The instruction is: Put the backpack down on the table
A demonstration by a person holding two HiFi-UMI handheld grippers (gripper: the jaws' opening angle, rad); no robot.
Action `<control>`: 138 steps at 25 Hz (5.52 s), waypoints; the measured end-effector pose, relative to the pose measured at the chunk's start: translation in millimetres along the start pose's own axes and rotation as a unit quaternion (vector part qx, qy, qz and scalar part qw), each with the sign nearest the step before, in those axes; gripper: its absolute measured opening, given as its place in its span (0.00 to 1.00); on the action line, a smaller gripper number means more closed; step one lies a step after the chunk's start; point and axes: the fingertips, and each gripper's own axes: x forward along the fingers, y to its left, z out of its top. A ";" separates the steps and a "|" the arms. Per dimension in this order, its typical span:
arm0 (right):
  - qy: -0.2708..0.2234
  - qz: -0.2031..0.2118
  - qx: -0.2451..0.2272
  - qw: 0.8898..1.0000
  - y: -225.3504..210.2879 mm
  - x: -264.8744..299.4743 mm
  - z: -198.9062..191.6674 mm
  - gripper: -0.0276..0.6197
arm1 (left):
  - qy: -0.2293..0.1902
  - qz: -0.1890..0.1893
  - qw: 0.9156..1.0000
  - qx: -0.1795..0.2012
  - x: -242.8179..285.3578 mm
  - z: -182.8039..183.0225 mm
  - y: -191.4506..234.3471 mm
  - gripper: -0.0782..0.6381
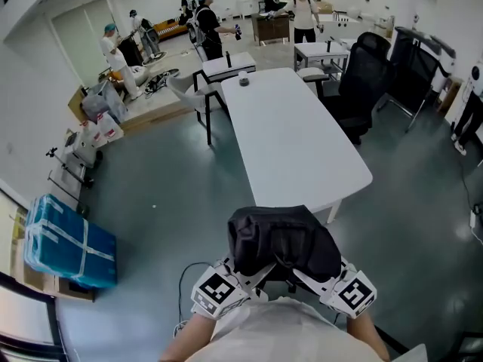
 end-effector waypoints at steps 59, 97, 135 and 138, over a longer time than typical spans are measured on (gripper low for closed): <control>-0.018 0.124 -0.042 0.991 -102.3 455.5 133.1 0.26 | -0.029 0.122 0.992 -0.018 -147.8 3.5 454.6 0.30; -0.005 -0.220 0.050 0.974 -464.3 562.8 178.3 0.26 | -0.024 -0.207 0.974 0.090 121.9 135.6 740.2 0.30; 0.038 -0.409 0.076 0.908 -630.8 467.0 30.7 0.27 | -0.015 -0.368 0.924 0.104 377.4 91.2 711.8 0.30; 0.036 -0.411 0.087 0.907 -632.9 466.6 17.8 0.27 | -0.008 -0.367 0.925 0.099 385.6 80.2 710.5 0.30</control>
